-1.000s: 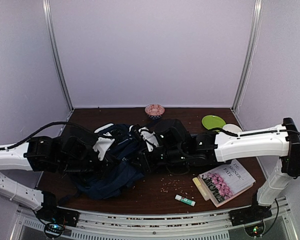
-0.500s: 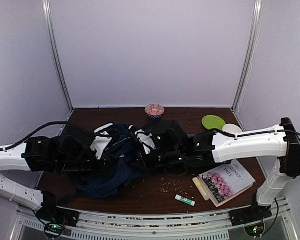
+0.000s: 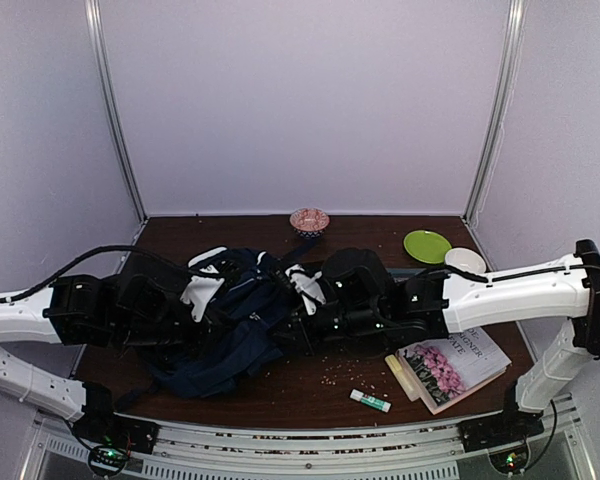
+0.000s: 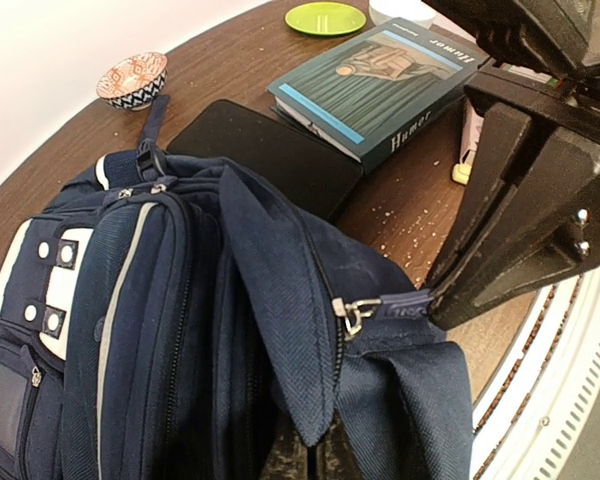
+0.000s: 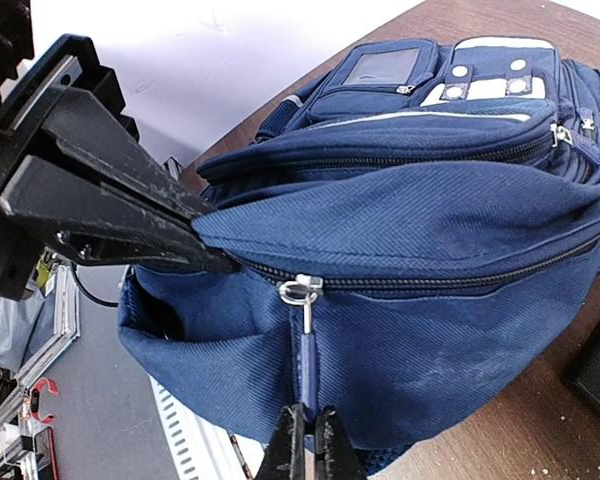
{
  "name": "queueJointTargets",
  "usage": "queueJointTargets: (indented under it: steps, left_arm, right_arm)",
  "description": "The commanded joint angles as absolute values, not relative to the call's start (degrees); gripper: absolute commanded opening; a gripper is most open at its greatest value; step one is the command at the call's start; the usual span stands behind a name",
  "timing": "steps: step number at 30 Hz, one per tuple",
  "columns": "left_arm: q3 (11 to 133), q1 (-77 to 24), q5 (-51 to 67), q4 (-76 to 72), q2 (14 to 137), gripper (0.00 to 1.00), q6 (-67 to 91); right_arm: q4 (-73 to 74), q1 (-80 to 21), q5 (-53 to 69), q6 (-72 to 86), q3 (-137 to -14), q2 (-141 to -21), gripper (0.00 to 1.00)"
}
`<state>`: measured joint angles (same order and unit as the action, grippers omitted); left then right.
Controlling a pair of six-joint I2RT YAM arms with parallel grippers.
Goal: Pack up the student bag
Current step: Unzip the student bag at the center of the board.
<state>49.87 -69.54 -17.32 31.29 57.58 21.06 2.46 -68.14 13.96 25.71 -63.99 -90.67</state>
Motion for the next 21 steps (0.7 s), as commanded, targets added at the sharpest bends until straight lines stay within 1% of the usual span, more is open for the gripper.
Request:
queueJointTargets:
  steps: [1,4,7,10,15,21]
  left_arm:
    - [50.79,-69.26,-19.57,24.93,55.31,0.00,20.28]
    - [50.48,-69.26,-19.23,24.57,54.97,0.00,19.84]
    - [49.63,-69.26,-18.26,24.22,53.72,0.00,19.24]
    - [48.07,-69.26,-16.85,23.59,51.41,0.00,18.88]
    - [45.71,-69.26,-14.23,23.27,47.78,0.00,18.90]
    - [44.50,-69.26,-12.51,25.55,44.44,0.00,19.78]
  right_arm:
    - [3.16,-67.79,13.35,26.27,-61.29,-88.81,0.00]
    - [3.27,-67.77,10.55,26.99,-60.82,-88.17,0.00]
    - [4.44,-67.28,4.32,29.04,-60.15,-87.51,0.00]
    - [5.05,-65.74,0.74,31.57,-59.00,-87.21,0.00]
    - [4.50,-63.52,-2.52,34.62,-58.13,-87.87,0.00]
    - [5.72,-62.21,-4.89,36.02,-61.37,-92.07,0.00]
